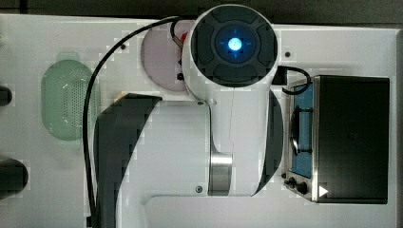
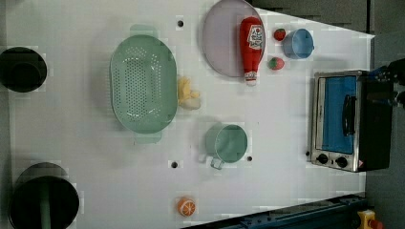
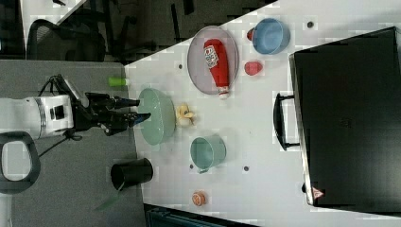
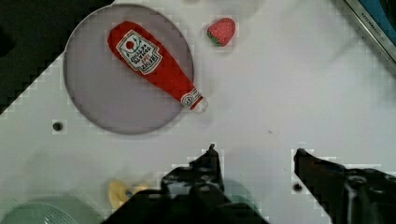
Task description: Pick ketchup from plate and place it on table.
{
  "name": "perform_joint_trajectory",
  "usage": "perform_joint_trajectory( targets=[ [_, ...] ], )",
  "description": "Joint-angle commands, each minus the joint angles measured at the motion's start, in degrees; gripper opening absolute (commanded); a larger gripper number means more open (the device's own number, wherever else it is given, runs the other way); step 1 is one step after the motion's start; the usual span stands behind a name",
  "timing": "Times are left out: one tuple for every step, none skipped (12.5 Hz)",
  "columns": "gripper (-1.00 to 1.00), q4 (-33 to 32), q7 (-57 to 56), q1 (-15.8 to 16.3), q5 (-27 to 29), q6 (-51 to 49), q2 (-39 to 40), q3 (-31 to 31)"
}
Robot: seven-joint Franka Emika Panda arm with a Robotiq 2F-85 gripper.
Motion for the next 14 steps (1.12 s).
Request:
perform_joint_trajectory(
  targets=[
    [0.58,-5.80,3.47,-3.96,-0.10,-5.31,-7.71,2.82],
    [0.80,-5.79,3.42,-3.92,-0.10,-5.07,-7.51,2.84],
    [0.99,-5.80,3.10,-3.84,-0.10,-4.40,-7.03,2.90],
    [1.00,-5.78,2.77,-3.77,-0.10,-3.48,-6.31,2.98],
    [1.00,-5.78,2.55,-3.68,-0.10,-2.55,-5.39,3.03],
    [1.00,-5.76,2.01,-3.61,-0.10,-1.70,-4.26,3.08],
    [1.00,-5.74,1.63,-3.56,-0.10,-1.06,-2.96,3.15],
    [1.00,-5.64,1.17,-3.51,-0.10,-0.55,-1.50,3.28],
    [1.00,-5.54,0.99,-3.50,-0.10,0.20,0.06,3.50],
    [1.00,-5.45,0.99,-3.47,-0.10,1.12,1.60,3.74],
    [1.00,-5.41,0.99,-3.40,-0.10,2.44,3.10,3.95],
    [1.00,-5.40,0.98,-3.35,-0.10,3.82,4.58,4.14],
    [1.00,-5.38,0.94,-3.32,-0.10,5.27,6.04,4.39],
    [1.00,-5.38,0.82,-3.19,-0.10,6.81,7.52,4.52]
  ],
)
